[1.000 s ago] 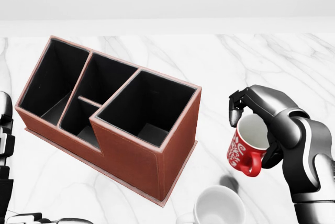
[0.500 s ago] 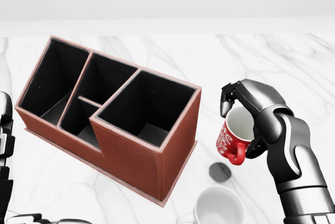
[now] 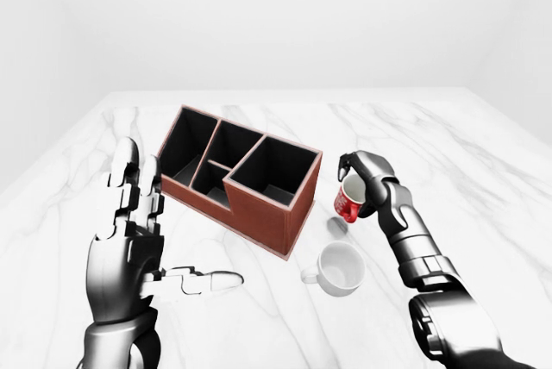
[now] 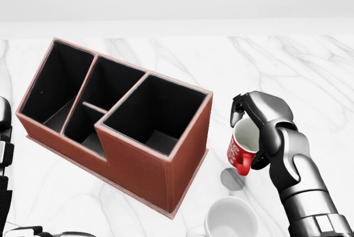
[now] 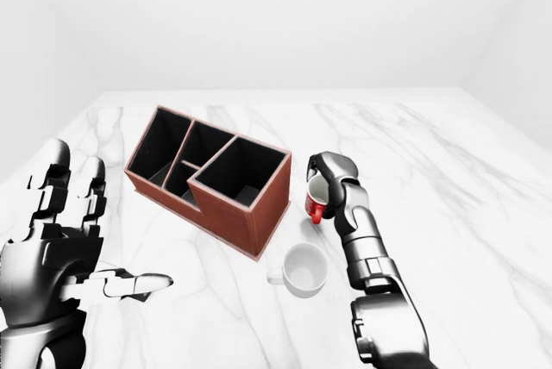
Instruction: Pick up the red mug and place it to the right of the caddy.
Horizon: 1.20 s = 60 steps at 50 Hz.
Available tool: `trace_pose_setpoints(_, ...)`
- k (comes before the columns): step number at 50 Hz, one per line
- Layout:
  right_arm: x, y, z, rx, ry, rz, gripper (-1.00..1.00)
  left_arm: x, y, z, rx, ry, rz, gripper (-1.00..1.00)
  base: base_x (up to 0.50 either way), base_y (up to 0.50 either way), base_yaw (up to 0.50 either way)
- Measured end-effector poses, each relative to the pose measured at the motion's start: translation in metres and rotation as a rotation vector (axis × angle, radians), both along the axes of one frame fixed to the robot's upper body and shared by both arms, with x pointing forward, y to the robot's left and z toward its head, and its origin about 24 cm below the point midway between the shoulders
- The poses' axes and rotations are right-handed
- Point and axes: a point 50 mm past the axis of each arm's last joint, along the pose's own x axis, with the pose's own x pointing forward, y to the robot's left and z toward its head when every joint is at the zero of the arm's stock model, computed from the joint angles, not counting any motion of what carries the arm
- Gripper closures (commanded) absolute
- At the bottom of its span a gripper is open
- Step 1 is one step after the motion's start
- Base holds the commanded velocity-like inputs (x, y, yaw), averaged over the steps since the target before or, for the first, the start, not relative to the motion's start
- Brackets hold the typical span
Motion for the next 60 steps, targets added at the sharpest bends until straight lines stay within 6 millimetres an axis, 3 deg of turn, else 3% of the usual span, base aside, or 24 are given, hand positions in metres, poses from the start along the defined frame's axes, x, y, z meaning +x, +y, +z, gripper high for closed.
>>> trace_pose_setpoints(30, 0.004, -0.003, -0.031, -0.022, 0.047, -0.078, 1.00, -0.001, 0.000, 0.000, 0.000, 0.003, -0.002, -1.00, 0.00, 0.00, 0.00)
trace_pose_setpoints(53, 0.002, -0.004, -0.044, -0.013, 0.079, -0.110, 1.00, -0.004, 0.002, 0.003, 0.000, -0.013, 0.002, -1.00, 0.00, 0.00, 0.00)
trace_pose_setpoints(55, 0.002, -0.004, -0.045, -0.012, 0.078, -0.113, 0.80, -0.004, 0.002, 0.003, 0.000, -0.013, 0.002, -1.00, 0.00, 0.00, 0.00)
trace_pose_setpoints(57, 0.002, -0.004, -0.045, -0.011, 0.077, -0.116, 0.42, -0.004, 0.002, 0.003, 0.000, -0.014, 0.001, -1.00, 0.00, 0.00, 0.00)
trace_pose_setpoints(58, 0.002, -0.005, -0.046, -0.013, 0.077, -0.117, -0.31, -0.005, 0.002, 0.003, 0.000, -0.014, 0.001, -1.00, 0.00, 0.00, 0.00)
trace_pose_setpoints(59, 0.002, -0.005, -0.046, -0.014, 0.076, -0.118, -0.91, -0.005, 0.002, 0.003, 0.000, -0.014, 0.001, -1.00, 0.00, 0.00, 0.00)
trace_pose_setpoints(60, 0.002, -0.005, -0.046, -0.015, 0.075, -0.119, -0.98, -0.005, 0.002, 0.004, 0.000, -0.015, 0.001, -1.00, 0.00, 0.00, 0.00)
